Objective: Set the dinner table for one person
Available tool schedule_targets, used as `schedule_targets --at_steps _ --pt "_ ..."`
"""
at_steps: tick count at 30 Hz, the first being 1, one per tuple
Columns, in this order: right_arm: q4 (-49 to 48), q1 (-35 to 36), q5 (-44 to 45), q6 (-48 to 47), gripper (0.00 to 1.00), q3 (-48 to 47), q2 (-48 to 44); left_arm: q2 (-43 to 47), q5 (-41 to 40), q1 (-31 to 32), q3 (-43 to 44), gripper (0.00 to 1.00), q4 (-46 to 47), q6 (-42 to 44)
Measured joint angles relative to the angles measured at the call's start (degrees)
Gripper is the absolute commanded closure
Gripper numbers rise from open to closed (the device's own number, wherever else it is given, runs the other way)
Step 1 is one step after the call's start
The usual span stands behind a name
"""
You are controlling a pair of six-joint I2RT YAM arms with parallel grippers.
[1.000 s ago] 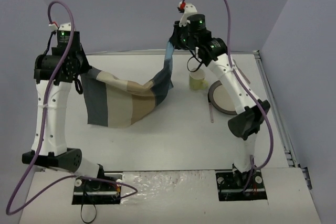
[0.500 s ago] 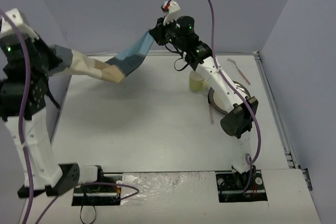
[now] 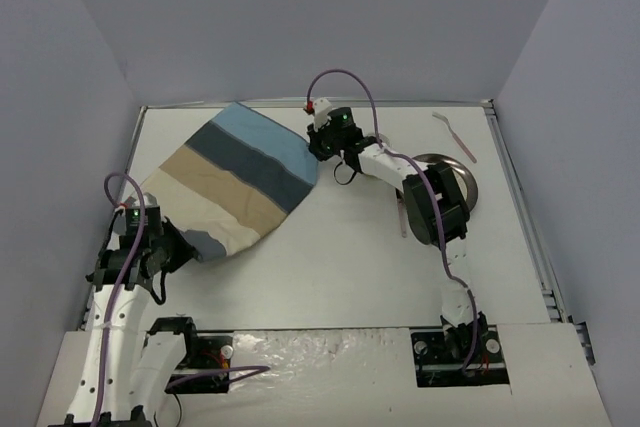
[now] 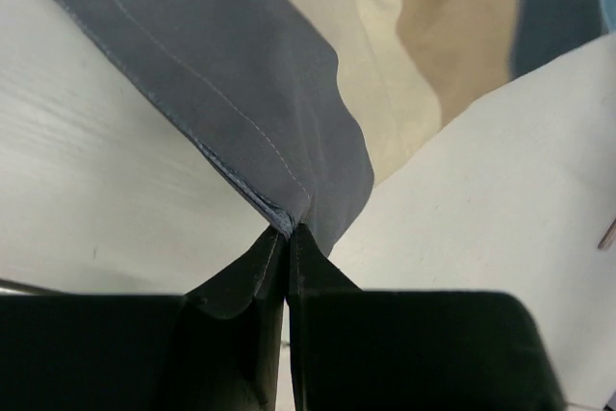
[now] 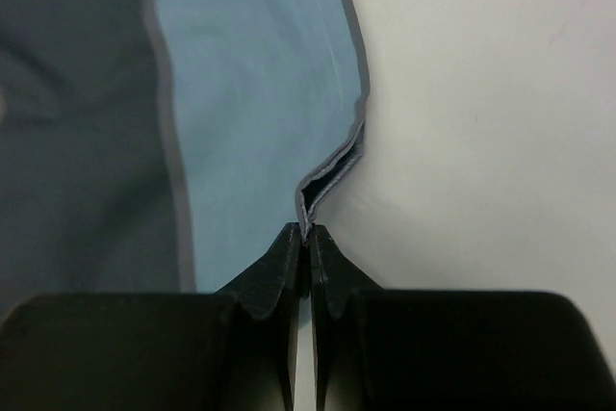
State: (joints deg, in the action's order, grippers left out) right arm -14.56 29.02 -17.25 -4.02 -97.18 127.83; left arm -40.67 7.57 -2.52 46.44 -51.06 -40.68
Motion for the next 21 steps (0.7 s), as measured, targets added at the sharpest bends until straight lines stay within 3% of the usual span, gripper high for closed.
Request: schedule_targets --at_steps 8,11,12,13,15,18,21 --pt "1.7 -0.9 4.6 -0.2 0.96 0.4 4.8 8.7 5.0 0.8 -1.0 0.93 -2.2 -3.8" --pt "1.9 -0.9 6.6 -0.2 0.95 -2.0 4.8 9.1 6.2 0.9 -0.8 0.73 -3.0 -4.0" --pt "2.1 -0.9 7.0 -0.2 0.87 -3.0 4.9 9.0 6.6 1.0 -0.9 0.58 -3.2 -4.2" --pt "2.5 -0.9 7.5 -0.2 0.8 -4.2 4.9 8.9 7.1 1.0 -1.2 0.53 -3.4 -4.2" --pt "2.9 -0.9 8.4 -0.3 0.74 -6.6 4.9 8.6 8.1 1.0 -2.1 0.47 -3.8 -4.0" --pt "3.5 -0.9 9.2 -0.3 0.53 -9.9 4.9 8.2 9.1 1.0 -3.3 0.38 -5.1 -3.6" --pt "3.7 -0.9 9.6 0.1 0.39 -11.4 4.8 7.6 9.6 1.0 -3.3 0.32 -6.0 -3.1"
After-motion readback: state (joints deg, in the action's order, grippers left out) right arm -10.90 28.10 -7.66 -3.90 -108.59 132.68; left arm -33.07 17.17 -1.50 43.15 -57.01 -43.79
